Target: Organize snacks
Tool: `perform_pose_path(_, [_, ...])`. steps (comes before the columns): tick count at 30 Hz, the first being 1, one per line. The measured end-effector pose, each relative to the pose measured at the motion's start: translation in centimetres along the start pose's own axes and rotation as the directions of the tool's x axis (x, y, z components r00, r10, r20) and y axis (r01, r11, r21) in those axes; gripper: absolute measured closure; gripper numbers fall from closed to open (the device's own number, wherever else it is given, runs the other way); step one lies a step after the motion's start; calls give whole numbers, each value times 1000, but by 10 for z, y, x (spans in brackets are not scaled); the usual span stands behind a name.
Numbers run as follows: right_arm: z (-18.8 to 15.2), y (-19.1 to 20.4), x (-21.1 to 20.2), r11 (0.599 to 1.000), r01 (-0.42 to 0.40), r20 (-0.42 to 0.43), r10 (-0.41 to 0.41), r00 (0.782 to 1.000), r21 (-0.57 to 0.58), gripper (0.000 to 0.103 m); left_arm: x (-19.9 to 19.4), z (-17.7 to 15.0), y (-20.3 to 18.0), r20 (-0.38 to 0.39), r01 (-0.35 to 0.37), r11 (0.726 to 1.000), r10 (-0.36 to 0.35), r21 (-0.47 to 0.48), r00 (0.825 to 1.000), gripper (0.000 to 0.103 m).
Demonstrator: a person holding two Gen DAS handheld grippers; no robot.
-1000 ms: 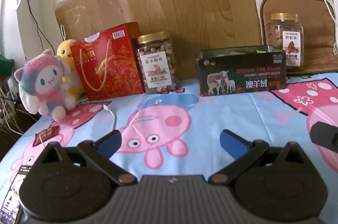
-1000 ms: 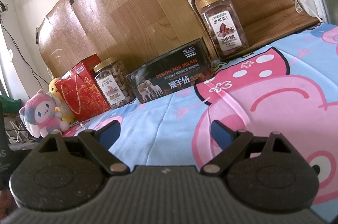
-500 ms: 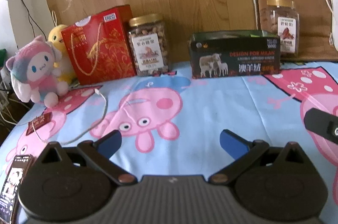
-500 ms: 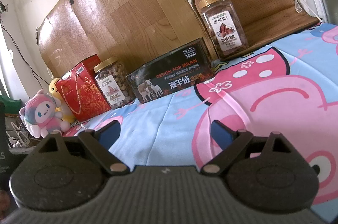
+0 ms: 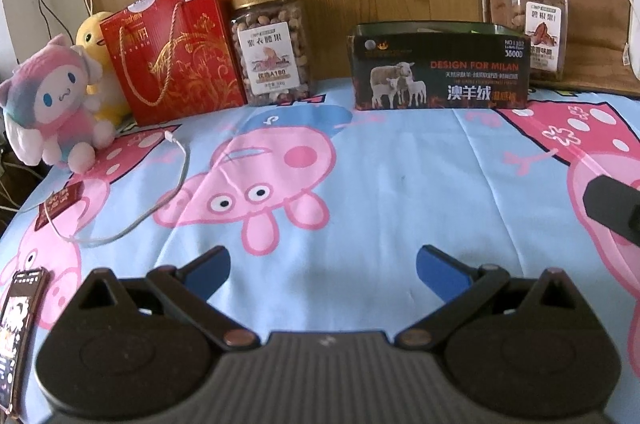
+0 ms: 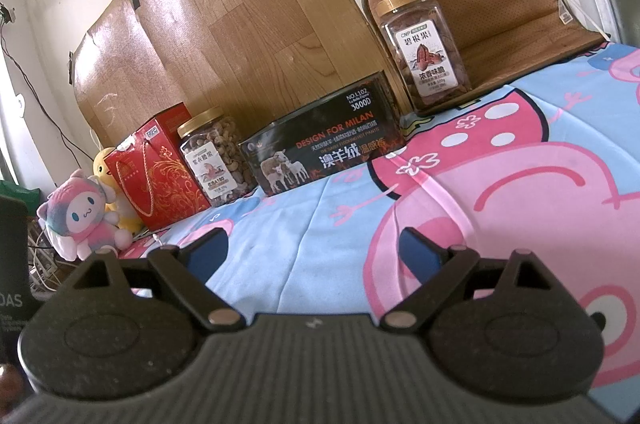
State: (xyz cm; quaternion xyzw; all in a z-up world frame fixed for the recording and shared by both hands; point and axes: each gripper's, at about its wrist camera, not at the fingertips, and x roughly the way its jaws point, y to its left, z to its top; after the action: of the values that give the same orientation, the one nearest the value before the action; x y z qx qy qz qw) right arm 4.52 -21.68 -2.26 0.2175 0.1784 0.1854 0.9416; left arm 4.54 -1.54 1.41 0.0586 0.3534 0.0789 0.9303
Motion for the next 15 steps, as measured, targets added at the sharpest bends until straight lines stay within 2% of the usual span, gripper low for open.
perform_pose_path(15, [0, 1, 0, 1000, -5, -6, 5, 1000, 4, 9, 4, 0, 0, -26, 2, 1000, -2, 2, 1000, 0])
